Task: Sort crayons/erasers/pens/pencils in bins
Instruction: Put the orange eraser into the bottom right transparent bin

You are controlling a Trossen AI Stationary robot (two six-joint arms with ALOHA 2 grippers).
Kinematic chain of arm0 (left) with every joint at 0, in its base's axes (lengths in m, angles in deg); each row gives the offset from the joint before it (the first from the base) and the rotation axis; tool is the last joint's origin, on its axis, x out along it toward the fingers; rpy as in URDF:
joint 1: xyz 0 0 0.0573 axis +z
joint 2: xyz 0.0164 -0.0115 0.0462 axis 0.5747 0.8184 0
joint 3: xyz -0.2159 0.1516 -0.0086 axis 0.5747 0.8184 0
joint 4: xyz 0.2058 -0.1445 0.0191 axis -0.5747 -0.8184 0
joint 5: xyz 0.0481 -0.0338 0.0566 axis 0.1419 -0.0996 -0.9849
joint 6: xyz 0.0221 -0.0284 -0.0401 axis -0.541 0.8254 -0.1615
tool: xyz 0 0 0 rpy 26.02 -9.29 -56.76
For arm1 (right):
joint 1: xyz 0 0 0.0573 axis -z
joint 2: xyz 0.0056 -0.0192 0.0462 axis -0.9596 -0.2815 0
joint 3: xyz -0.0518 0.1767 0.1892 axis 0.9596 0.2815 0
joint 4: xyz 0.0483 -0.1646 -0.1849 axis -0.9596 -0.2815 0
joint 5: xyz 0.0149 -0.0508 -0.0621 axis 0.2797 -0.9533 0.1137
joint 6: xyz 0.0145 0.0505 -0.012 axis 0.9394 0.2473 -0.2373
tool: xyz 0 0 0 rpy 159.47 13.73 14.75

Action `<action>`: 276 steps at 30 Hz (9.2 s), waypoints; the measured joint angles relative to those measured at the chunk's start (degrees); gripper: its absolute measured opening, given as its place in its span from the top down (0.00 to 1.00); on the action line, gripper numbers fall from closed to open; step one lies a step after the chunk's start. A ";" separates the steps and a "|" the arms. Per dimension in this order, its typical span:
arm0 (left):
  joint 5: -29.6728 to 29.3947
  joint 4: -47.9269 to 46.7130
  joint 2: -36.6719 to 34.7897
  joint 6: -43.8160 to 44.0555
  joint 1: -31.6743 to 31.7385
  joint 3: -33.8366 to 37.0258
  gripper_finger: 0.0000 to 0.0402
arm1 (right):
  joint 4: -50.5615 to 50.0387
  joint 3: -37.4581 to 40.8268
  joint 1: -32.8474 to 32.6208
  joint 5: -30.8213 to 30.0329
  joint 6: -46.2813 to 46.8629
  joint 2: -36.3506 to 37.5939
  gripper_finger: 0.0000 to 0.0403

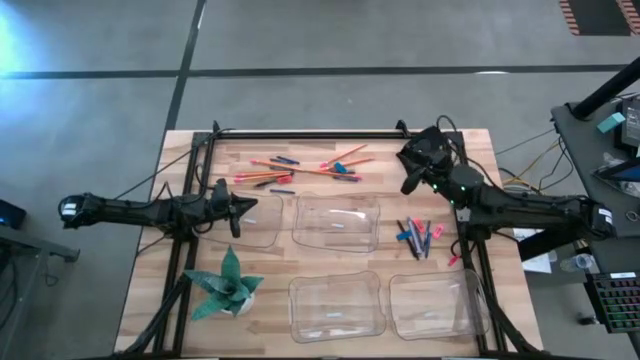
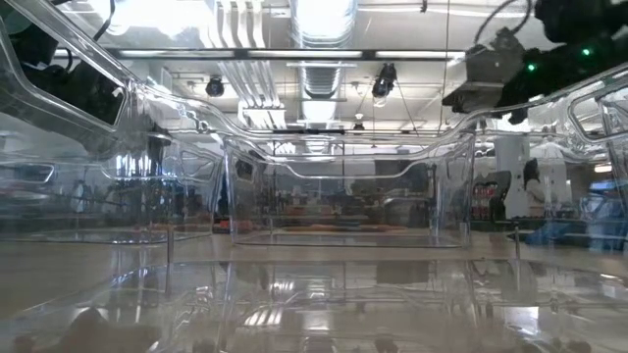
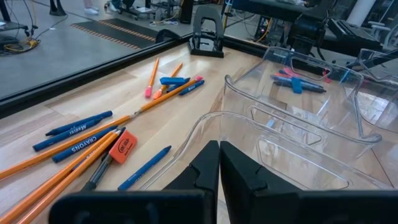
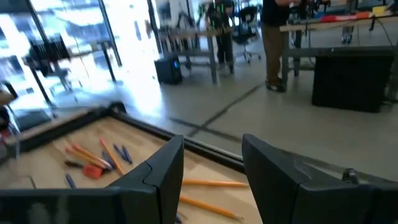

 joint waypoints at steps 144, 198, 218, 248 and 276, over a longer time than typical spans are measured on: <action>0.01 0.00 0.01 0.01 0.01 0.00 1.00 | -71.97 -20.98 -8.30 24.22 53.17 -42.74 0.68; 0.02 0.00 0.00 0.01 0.01 -0.01 1.00 | -69.17 -21.39 -8.40 17.58 52.45 -37.36 0.83; 0.01 0.01 -0.01 0.00 0.00 0.00 1.00 | -70.68 -33.35 -29.80 14.73 67.57 -26.57 0.82; 0.00 0.00 0.00 0.00 0.00 -0.01 1.00 | -90.88 -63.48 -72.32 29.69 119.10 -57.75 0.82; 0.00 0.00 -0.01 0.00 0.00 0.01 1.00 | -75.17 -41.58 -71.86 30.23 114.36 -56.55 0.81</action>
